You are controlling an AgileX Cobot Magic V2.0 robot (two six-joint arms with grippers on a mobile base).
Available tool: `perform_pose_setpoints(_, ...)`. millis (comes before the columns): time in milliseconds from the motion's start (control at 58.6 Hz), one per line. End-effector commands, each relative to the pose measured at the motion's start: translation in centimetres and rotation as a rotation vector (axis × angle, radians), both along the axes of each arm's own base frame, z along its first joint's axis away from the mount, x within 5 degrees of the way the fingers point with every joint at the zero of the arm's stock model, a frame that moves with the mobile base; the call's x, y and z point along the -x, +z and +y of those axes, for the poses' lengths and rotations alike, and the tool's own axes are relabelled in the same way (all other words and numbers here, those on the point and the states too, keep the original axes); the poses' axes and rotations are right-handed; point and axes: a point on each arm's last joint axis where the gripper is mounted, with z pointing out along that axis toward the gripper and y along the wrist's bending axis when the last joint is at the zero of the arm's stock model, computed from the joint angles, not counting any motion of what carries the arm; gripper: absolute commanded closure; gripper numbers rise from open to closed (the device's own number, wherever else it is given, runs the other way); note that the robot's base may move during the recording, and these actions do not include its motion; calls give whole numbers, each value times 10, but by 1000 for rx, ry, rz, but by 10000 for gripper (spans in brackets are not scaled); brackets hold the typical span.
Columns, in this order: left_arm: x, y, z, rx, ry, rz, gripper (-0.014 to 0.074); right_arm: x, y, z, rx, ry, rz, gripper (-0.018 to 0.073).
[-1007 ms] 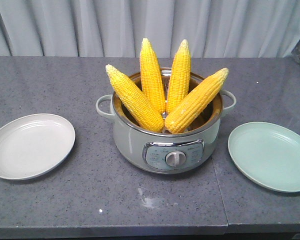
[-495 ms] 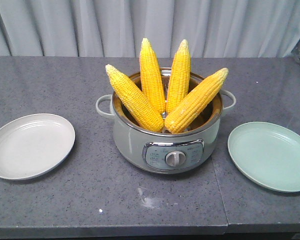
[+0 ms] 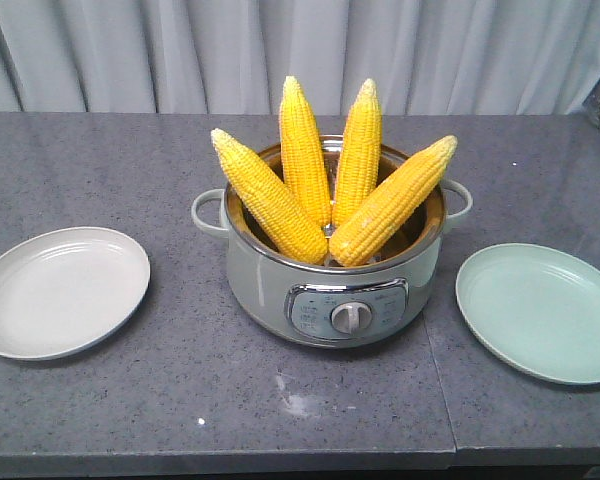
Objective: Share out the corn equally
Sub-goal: 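Reach both grippers toward the corn cobs in the pot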
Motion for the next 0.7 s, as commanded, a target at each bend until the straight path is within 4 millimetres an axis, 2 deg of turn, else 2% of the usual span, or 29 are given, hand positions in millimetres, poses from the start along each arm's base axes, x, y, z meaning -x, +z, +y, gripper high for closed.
perform_pose_setpoints(0,-6,15,0,21,-3,-57,156,-2,18,0,11,-8,-86,31)
perform_pose_setpoints(102,-15,23,-2,-15,-26,-31,156,-12,29,0,37,-10,-64,49)
perform_pose_setpoints(205,-29,40,-3,-94,-45,-26,156,-28,45,0,102,-12,-46,75)
perform_pose_setpoints(290,-42,55,-4,-141,-58,-22,156,-50,55,1,92,-2,-8,95)
perform_pose_setpoints(392,-61,69,-5,-192,-77,12,156,-80,59,2,84,14,65,97)
perform_pose_setpoints(563,-94,76,-6,-190,-100,99,156,-130,60,9,44,90,237,96)
perform_pose_setpoints(682,-111,76,-6,-177,-112,142,156,-162,68,23,34,243,341,96)
